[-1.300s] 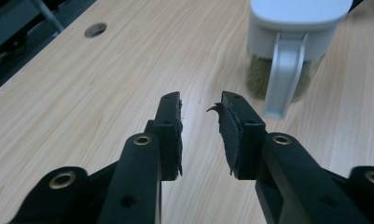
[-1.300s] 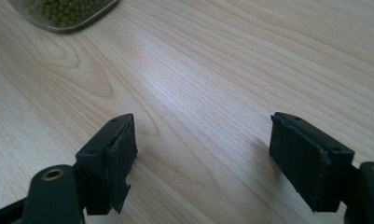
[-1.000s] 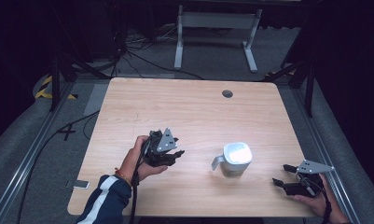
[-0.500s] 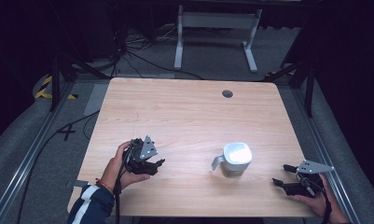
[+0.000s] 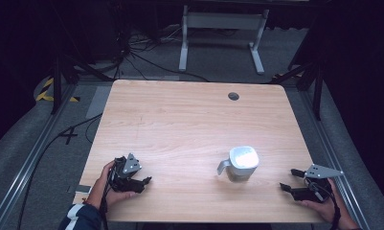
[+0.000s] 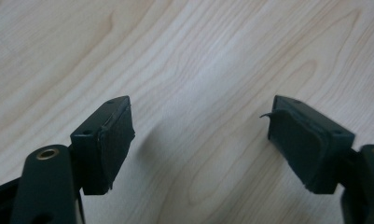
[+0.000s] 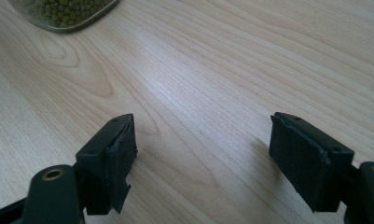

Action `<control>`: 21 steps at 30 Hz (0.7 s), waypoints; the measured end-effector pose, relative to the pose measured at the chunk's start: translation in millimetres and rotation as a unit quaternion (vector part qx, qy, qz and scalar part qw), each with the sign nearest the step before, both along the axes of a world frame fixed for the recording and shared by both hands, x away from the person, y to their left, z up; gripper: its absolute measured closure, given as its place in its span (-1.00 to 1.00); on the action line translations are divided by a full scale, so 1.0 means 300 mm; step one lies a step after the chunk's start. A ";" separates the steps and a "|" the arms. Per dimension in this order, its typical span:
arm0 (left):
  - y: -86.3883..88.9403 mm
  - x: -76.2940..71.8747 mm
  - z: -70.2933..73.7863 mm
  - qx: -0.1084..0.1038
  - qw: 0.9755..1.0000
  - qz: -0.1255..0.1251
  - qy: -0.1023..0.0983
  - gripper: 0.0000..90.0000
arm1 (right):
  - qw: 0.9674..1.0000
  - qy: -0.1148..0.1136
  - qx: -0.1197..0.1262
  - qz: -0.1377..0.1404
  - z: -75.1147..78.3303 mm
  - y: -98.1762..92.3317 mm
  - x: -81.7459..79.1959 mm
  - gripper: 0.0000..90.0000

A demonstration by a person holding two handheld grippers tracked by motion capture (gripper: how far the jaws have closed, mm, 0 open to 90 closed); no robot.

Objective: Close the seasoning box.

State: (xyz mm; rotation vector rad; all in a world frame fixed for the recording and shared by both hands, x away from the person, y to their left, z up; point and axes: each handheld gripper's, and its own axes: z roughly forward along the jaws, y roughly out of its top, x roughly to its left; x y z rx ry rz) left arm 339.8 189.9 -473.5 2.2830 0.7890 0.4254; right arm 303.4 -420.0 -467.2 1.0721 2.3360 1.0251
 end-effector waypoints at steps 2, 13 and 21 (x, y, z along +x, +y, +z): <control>0.017 -0.005 -0.012 -0.023 1.000 0.008 0.009 -0.52 | 1.000 0.001 -0.001 0.000 0.001 0.000 0.000 -0.49; 0.036 -0.002 -0.026 -0.045 0.998 0.026 0.021 -0.64 | 1.000 0.002 -0.001 0.002 0.000 0.003 0.008 -0.50; 0.036 -0.002 -0.026 -0.044 0.998 0.029 0.024 -0.65 | 1.000 0.002 0.000 0.004 0.000 0.002 0.009 -0.50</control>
